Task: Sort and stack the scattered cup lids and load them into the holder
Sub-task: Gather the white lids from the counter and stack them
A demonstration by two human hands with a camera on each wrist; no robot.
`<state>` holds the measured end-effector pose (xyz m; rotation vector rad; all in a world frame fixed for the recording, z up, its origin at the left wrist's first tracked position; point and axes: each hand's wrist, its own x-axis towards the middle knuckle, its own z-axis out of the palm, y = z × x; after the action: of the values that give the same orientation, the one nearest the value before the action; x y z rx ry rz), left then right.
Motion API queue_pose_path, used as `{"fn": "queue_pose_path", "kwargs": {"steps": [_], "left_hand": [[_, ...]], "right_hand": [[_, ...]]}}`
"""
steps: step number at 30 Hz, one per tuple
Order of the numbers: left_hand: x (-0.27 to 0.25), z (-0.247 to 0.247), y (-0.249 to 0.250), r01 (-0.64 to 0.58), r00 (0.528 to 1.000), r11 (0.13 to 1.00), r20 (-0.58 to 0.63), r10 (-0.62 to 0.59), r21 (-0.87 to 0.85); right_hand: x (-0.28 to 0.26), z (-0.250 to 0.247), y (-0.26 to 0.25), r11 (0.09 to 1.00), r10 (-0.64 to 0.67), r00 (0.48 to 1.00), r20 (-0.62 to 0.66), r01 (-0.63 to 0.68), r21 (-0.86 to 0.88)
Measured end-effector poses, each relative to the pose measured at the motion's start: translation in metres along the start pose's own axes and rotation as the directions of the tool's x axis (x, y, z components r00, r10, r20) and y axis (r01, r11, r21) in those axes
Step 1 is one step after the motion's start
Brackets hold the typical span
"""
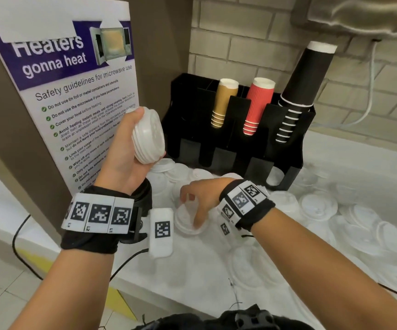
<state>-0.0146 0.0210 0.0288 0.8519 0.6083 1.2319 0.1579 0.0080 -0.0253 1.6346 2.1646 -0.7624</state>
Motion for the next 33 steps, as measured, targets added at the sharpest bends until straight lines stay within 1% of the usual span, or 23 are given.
{"fn": "queue_pose_path", "kwargs": {"steps": [3, 5, 8, 11, 13, 15, 18, 21, 23, 25, 27, 29, 30, 31, 33], "left_hand": [[-0.001, -0.003, -0.001, 0.011, 1.0, 1.0, 0.006, -0.011, 0.006], [-0.002, -0.004, -0.002, 0.017, 1.0, 1.0, 0.006, -0.017, 0.014], [-0.003, -0.006, -0.003, 0.016, 1.0, 1.0, 0.003, -0.016, 0.025], [-0.002, -0.009, -0.001, 0.025, 1.0, 0.999, 0.01, -0.026, 0.039], [-0.002, -0.011, 0.0, 0.024, 1.0, 0.998, 0.004, -0.025, 0.05], [-0.002, -0.012, 0.002, 0.014, 1.0, 0.999, -0.011, -0.013, 0.05], [-0.003, -0.013, 0.002, 0.012, 1.0, 0.998, -0.02, -0.011, 0.054], [-0.004, -0.012, 0.004, 0.01, 1.0, 0.999, -0.014, -0.009, 0.046], [-0.003, -0.012, 0.003, 0.005, 1.0, 0.999, -0.022, -0.004, 0.042], [-0.003, -0.013, 0.002, 0.006, 1.0, 0.999, -0.018, -0.005, 0.042], [-0.002, -0.014, 0.002, 0.01, 1.0, 0.999, -0.013, -0.009, 0.052], [-0.001, -0.015, 0.002, 0.023, 1.0, 0.997, 0.008, -0.023, 0.069], [0.0, -0.015, 0.001, 0.034, 0.999, 0.996, 0.022, -0.036, 0.08], [0.0, -0.014, 0.001, 0.04, 0.998, 0.995, 0.034, -0.043, 0.09], [0.001, -0.012, -0.003, 0.039, 0.994, 0.996, 0.099, -0.048, 0.084]], "right_hand": [[0.015, -0.006, 0.005, 0.993, 0.082, 0.981, -0.175, -0.095, -0.067], [0.027, -0.004, 0.005, 0.98, 0.116, 0.967, -0.228, -0.149, -0.133], [0.043, 0.003, 0.003, 0.954, 0.137, 0.959, -0.249, -0.195, -0.226], [0.054, 0.004, 0.001, 0.932, 0.122, 0.964, -0.237, -0.194, -0.307], [0.058, 0.005, -0.001, 0.93, 0.11, 0.966, -0.232, -0.183, -0.319], [0.059, 0.004, 0.0, 0.941, 0.096, 0.965, -0.245, -0.169, -0.294], [0.057, 0.002, 0.005, 0.965, 0.125, 0.96, -0.251, -0.176, -0.193], [0.053, 0.004, 0.008, 0.969, 0.163, 0.959, -0.231, -0.2, -0.146], [0.051, 0.003, 0.01, 0.977, 0.176, 0.958, -0.228, -0.199, -0.08], [0.046, -0.004, 0.012, 0.983, 0.183, 0.953, -0.24, -0.177, 0.044], [0.038, -0.017, 0.017, 0.972, 0.146, 0.948, -0.284, -0.083, 0.221], [0.027, -0.031, 0.022, 0.913, 0.121, 0.924, -0.362, 0.039, 0.405], [0.02, -0.038, 0.024, 0.871, 0.136, 0.904, -0.405, 0.086, 0.484], [0.015, -0.044, 0.026, 0.819, 0.16, 0.883, -0.441, 0.131, 0.559], [0.004, -0.051, 0.026, 0.683, 0.197, 0.849, -0.491, 0.24, 0.689]]}}
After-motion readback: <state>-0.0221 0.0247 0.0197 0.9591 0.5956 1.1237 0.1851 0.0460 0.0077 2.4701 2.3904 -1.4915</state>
